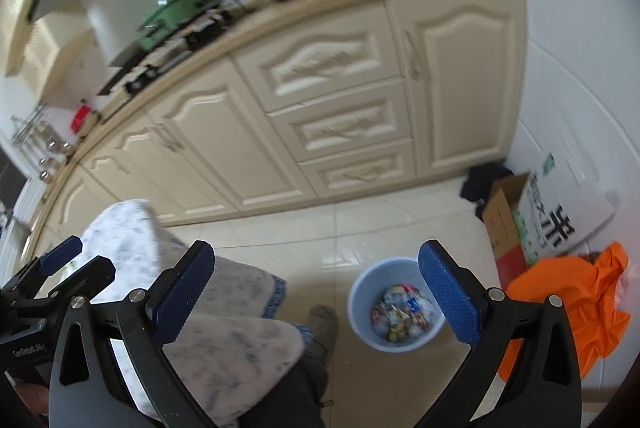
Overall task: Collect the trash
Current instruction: 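Move both open tools back over the table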
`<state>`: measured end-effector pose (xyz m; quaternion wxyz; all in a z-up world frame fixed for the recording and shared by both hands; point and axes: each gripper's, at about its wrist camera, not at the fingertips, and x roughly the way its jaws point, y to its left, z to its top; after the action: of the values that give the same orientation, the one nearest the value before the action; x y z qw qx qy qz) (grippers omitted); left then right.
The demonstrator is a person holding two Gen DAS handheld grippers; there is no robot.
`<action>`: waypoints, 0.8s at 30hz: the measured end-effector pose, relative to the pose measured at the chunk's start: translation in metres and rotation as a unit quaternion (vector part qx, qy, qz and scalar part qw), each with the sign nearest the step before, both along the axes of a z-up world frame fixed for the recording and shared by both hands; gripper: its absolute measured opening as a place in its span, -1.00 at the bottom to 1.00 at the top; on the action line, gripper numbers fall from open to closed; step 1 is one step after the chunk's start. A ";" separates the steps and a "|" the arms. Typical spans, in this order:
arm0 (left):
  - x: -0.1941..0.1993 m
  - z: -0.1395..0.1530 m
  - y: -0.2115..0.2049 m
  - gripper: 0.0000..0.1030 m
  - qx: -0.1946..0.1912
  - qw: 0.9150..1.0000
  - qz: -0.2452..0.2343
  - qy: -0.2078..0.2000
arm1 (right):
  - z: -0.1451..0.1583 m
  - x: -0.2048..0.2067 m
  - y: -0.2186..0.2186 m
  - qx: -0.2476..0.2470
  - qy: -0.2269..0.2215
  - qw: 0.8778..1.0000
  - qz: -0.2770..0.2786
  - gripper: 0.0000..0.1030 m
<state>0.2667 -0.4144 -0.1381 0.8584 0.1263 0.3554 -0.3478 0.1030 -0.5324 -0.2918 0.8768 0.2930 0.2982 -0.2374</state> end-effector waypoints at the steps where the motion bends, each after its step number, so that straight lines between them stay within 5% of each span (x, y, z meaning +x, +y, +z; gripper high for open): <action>1: -0.002 0.005 0.012 0.97 -0.005 1.000 0.008 -0.003 | 0.005 0.003 0.006 -0.004 -0.002 1.000 0.006 1.00; 13: -0.063 0.063 0.228 0.97 -0.045 0.988 0.140 -0.054 | 0.070 0.081 0.138 -0.065 -0.048 0.986 0.148 1.00; 24: -0.099 0.077 0.359 0.99 -0.057 0.957 0.273 -0.086 | 0.088 0.157 0.259 -0.097 -0.060 0.953 0.279 1.00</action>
<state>0.1673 -0.0550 -0.0613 0.9536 0.0052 0.2810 -0.1077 0.2603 -0.2739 -0.2035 0.9487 0.1252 0.2904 0.0072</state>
